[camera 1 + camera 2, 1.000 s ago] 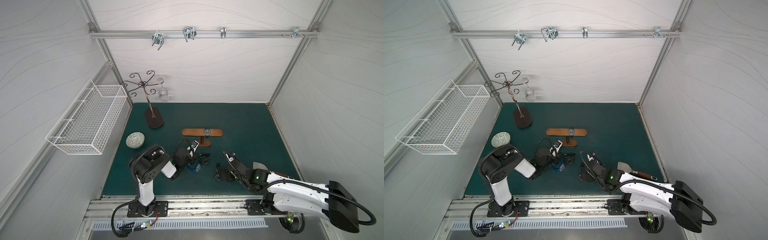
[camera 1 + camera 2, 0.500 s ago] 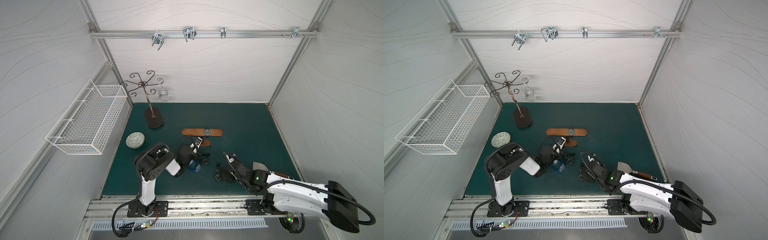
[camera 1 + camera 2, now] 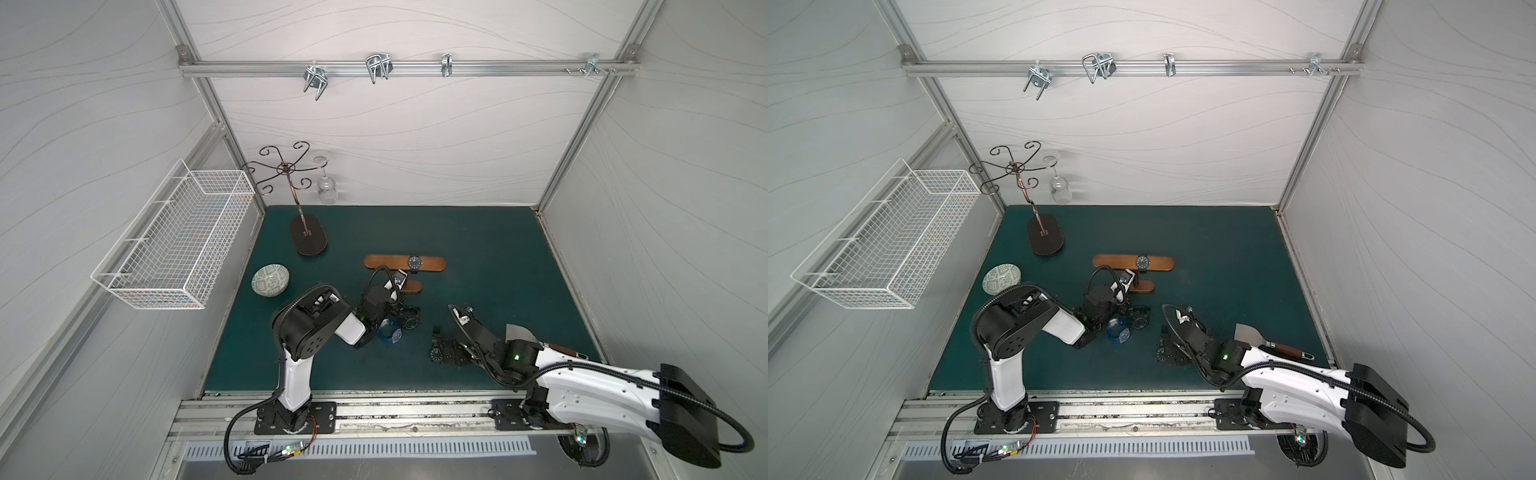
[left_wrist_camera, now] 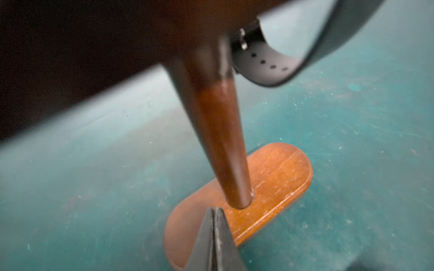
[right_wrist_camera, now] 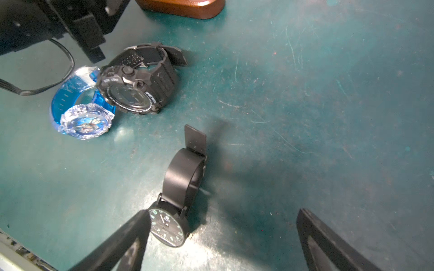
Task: Place watch on stand
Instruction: Pick up the watch at the center of the board.
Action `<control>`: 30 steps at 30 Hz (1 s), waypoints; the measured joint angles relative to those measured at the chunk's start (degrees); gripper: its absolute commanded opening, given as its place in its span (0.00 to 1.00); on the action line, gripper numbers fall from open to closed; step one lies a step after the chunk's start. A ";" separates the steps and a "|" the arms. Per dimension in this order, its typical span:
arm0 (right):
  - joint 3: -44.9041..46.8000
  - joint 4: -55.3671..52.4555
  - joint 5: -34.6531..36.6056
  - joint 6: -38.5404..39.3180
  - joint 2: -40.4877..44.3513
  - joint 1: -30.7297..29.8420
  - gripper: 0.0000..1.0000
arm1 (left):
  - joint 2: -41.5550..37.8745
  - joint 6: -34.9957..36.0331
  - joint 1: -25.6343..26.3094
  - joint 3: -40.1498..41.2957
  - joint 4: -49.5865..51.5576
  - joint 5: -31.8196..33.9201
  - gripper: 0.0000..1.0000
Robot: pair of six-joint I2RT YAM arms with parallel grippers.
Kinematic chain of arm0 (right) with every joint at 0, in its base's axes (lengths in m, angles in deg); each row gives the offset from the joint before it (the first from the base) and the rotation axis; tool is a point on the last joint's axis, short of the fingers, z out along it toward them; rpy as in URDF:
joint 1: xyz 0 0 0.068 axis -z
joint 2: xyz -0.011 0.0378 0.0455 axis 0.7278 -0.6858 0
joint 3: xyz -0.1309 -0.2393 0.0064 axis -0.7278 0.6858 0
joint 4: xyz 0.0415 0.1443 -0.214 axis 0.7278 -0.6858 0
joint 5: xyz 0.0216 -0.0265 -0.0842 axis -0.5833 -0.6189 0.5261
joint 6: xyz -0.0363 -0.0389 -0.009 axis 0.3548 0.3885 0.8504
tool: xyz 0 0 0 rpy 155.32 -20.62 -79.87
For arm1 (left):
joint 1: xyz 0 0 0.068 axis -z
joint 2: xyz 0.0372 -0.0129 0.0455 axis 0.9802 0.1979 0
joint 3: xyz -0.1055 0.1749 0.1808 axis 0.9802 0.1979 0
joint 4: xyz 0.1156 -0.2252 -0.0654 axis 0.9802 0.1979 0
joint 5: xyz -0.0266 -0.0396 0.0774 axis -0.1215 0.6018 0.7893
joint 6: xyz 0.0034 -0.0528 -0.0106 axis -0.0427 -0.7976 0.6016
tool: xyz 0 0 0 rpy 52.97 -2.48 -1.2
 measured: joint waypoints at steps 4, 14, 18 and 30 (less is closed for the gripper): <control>0.00 -0.44 0.02 0.00 0.15 0.00 0.99 | 0.13 -0.63 -0.07 -0.52 2.08 -0.02 0.07; 0.00 -1.44 0.04 -0.02 0.83 -0.09 0.99 | 0.48 -2.47 -0.07 -0.52 1.92 -0.24 0.07; 0.00 -1.46 0.09 -0.04 0.79 -0.57 0.99 | 1.42 -3.89 -0.07 -0.09 -0.35 -0.55 0.07; 0.00 -1.01 2.19 -1.90 -2.49 -4.79 0.99 | 1.92 -5.46 0.48 2.62 -4.81 -0.57 0.06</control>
